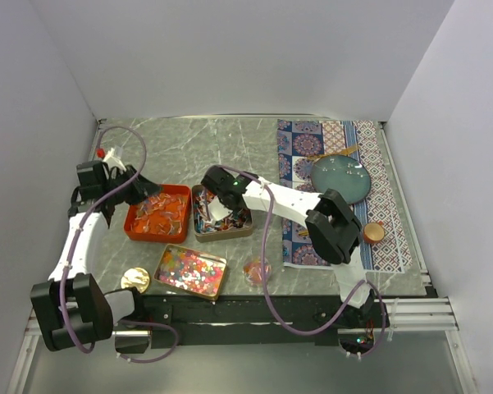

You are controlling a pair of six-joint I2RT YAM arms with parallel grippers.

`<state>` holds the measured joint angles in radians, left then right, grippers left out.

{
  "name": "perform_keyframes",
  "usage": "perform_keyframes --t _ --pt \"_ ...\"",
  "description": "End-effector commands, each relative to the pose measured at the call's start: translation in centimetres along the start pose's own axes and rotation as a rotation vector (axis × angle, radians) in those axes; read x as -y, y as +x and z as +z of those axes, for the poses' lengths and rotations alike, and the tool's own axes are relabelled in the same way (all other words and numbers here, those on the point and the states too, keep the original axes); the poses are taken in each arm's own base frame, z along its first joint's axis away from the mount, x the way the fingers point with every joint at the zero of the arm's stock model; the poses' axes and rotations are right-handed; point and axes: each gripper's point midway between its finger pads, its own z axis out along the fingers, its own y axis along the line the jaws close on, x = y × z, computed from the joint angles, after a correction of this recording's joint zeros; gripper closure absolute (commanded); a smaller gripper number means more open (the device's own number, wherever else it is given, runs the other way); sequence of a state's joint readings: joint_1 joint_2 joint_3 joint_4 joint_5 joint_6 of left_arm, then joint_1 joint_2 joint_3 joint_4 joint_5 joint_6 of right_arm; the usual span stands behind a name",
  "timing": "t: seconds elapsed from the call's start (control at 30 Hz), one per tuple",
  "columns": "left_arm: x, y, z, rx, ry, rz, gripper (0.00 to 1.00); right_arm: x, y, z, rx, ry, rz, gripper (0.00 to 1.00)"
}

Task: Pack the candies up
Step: Scoop the fake candies from the storage box.

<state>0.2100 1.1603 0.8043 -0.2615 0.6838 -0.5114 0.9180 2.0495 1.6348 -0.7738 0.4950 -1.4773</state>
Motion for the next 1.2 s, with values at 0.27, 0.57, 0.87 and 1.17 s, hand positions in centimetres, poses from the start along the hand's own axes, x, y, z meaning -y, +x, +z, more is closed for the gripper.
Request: perform_keyframes --t 0.27,0.57,0.87,1.17 --pt "-6.7 6.1 1.5 -0.112 -0.225 -0.133 0.99 -2.5 -4.1 1.8 0.225 -0.118 -0.539 1.0" --pt "-7.7 8.4 3.7 -0.221 -0.235 -0.154 0.99 -3.6 -6.8 1.8 0.325 -0.118 -0.57 1.0" --pt "-6.5 10.0 5.5 -0.288 -0.196 -0.146 0.99 -2.8 -1.8 1.2 0.266 -0.128 -0.615 1.0" --pt "-6.6 10.7 6.0 -0.309 -0.191 -0.142 0.99 -1.6 -4.4 -1.2 0.471 -0.108 -0.529 1.0"
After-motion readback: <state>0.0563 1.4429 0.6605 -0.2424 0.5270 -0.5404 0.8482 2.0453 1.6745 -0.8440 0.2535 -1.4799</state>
